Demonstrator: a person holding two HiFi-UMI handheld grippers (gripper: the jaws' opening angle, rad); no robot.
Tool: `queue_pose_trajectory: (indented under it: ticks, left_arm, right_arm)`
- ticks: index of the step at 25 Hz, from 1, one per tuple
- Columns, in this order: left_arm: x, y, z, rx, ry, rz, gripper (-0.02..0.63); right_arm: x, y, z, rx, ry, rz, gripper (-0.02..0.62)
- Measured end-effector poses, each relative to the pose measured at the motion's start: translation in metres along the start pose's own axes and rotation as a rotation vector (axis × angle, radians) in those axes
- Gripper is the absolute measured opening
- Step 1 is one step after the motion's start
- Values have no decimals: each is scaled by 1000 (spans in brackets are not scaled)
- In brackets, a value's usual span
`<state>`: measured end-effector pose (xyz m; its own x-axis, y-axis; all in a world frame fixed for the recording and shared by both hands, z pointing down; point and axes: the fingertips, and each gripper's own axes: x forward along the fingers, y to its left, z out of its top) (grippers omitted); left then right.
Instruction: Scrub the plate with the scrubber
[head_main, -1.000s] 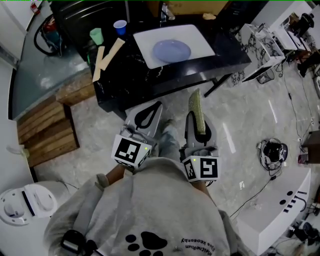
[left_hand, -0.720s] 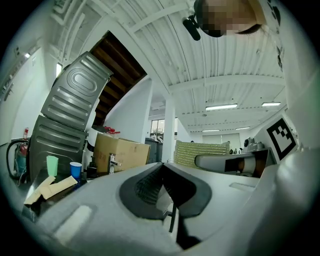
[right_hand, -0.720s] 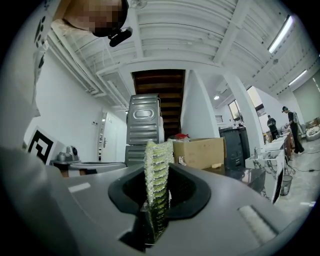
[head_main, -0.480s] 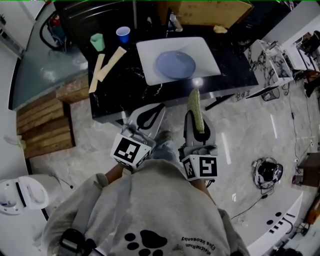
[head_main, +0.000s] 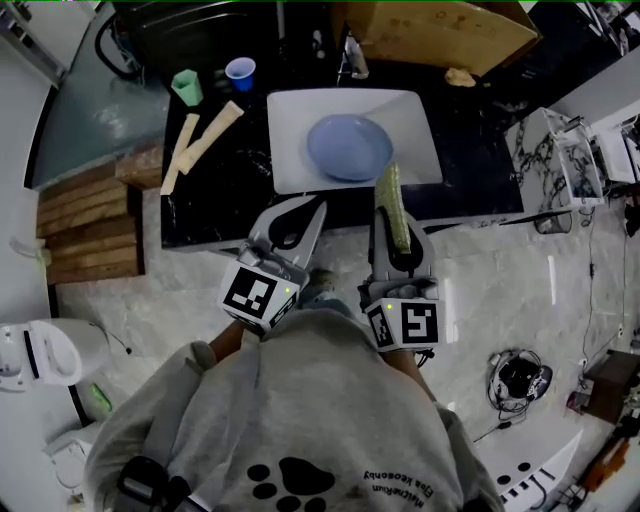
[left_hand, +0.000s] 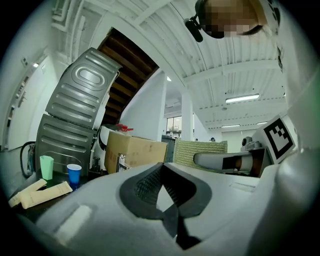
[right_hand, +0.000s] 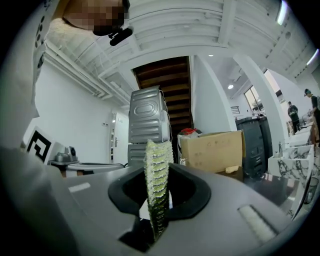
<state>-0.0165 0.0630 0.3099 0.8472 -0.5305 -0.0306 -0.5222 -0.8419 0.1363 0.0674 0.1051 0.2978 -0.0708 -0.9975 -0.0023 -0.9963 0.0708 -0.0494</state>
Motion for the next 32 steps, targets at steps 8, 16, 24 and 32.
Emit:
queue_pose_trajectory:
  ticks: [8, 16, 24, 32]
  left_arm:
    - [39, 4, -2, 5, -12, 92, 2]
    - [48, 19, -13, -3, 14, 149, 2]
    - [64, 46, -25, -39, 34, 164, 2]
    - [94, 88, -29, -96, 79, 155, 2]
  right_arm:
    - [28, -40, -1, 5, 3, 81, 71]
    - [44, -46, -14, 30, 28, 122, 71]
    - [71, -51, -23, 33, 55, 126, 71]
    - [126, -56, -31, 29, 102, 116, 71]
